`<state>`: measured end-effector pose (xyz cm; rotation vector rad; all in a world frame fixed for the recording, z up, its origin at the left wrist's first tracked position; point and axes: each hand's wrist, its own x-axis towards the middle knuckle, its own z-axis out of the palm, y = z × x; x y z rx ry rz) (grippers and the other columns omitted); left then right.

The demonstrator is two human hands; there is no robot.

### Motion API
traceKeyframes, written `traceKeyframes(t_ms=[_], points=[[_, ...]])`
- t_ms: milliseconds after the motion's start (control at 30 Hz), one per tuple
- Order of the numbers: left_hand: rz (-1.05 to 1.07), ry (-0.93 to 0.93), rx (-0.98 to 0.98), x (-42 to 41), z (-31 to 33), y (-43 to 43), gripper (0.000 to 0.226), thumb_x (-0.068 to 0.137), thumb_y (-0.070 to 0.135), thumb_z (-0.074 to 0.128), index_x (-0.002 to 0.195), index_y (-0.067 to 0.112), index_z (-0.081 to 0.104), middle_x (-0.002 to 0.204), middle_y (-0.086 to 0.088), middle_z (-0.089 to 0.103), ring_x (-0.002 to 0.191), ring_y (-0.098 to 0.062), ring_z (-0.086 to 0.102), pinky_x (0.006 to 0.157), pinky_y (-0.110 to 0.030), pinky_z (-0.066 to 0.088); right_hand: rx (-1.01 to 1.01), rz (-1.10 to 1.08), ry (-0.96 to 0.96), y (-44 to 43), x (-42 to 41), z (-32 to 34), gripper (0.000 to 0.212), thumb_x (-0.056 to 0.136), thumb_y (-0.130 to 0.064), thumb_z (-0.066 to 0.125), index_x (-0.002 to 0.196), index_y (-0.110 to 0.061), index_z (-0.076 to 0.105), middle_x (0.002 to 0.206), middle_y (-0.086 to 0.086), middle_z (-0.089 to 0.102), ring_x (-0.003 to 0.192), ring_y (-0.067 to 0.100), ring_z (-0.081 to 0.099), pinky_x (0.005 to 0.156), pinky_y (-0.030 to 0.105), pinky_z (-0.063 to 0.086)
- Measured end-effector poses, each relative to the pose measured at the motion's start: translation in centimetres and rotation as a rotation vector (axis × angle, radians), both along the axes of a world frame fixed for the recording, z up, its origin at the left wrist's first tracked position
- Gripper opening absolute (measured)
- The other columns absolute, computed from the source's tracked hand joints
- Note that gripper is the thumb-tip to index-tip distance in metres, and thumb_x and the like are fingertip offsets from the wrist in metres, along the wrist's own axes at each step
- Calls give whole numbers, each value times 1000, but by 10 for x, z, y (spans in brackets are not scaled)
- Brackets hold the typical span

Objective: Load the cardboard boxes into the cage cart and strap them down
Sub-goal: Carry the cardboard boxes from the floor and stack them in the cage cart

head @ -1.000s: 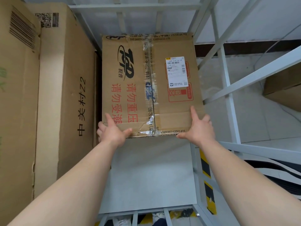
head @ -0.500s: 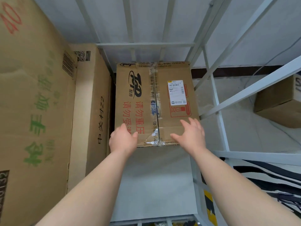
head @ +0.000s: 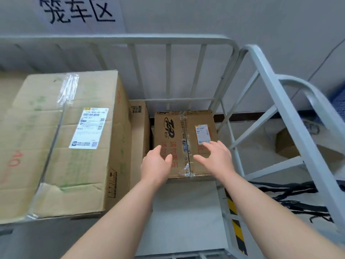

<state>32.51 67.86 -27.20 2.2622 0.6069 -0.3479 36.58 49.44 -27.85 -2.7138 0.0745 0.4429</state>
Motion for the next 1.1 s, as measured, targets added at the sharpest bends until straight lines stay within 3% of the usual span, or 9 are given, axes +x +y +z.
traceKeyframes(t_ms=[233,400,600,1100], points=[[-14,-104,12,-51,103,27,55,97,36,53,146,16,40,148,0,45,136,-18,41,111,-32,32,99,7,-55,23,-46,84,61,86,-54,61,139,-26,49,150,-3,43,146,22,22,119,44,17],[-28,-98,31,-99,150,53,54,98,35,51,146,15,40,147,-2,45,136,-19,41,111,-34,34,147,15,-87,40,-72,129,61,86,-52,62,139,-25,50,147,-3,46,144,22,26,118,47,21],[-62,-65,126,-144,177,71,54,96,38,51,145,16,43,146,0,48,134,-18,43,110,-35,36,160,53,-130,46,-106,162,61,85,-51,64,137,-23,52,141,-1,52,134,19,43,112,48,33],[-242,-65,387,-192,218,18,51,98,41,44,144,18,42,140,0,52,130,-20,46,104,-32,36,50,62,-174,-49,-177,205,62,88,-52,59,143,-27,45,150,-3,42,143,17,29,119,43,19]])
